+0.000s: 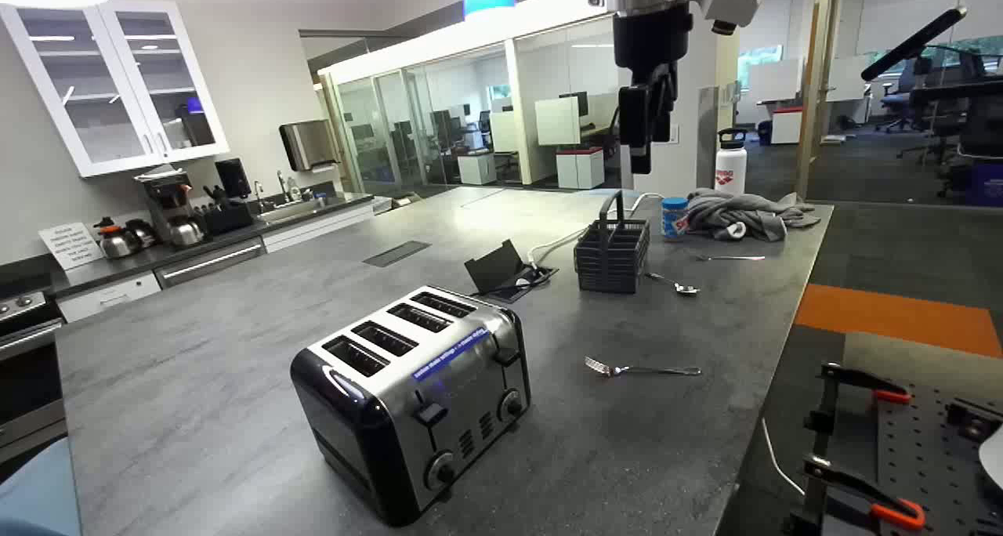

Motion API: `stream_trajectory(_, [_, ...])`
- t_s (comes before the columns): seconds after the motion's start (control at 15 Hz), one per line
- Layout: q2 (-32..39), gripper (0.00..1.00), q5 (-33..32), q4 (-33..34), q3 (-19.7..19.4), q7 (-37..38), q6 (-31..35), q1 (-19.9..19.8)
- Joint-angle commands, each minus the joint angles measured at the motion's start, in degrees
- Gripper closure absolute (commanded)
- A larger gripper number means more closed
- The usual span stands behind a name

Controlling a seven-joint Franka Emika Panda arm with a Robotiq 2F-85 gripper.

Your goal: Turn on the toaster

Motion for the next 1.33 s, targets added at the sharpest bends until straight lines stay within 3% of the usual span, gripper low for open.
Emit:
stream_trajectory(0.0, [0.2,0.00,-0.7,0.2,-1.3,0.6,-0.3,1.5])
stream_trajectory(0.4, [0.5,0.00,0.0,0.0,-0.9,1.5,0.3,1.9])
stream_trajectory(0.67, [3.0,0.00,3.6,-0.5,2.0,11.1,4.2,3.7])
stream_trajectory(0.8, [6.0,0.00,5.5,-0.2,3.9,17.8,7.3,4.3])
stream_trajectory(1.0, [11.8,0.00,2.5,-0.7,7.5,25.0,16.8,4.4])
stream_trajectory(1.27, [21.2,0.00,-2.2,-0.4,7.8,30.8,27.6,4.2])
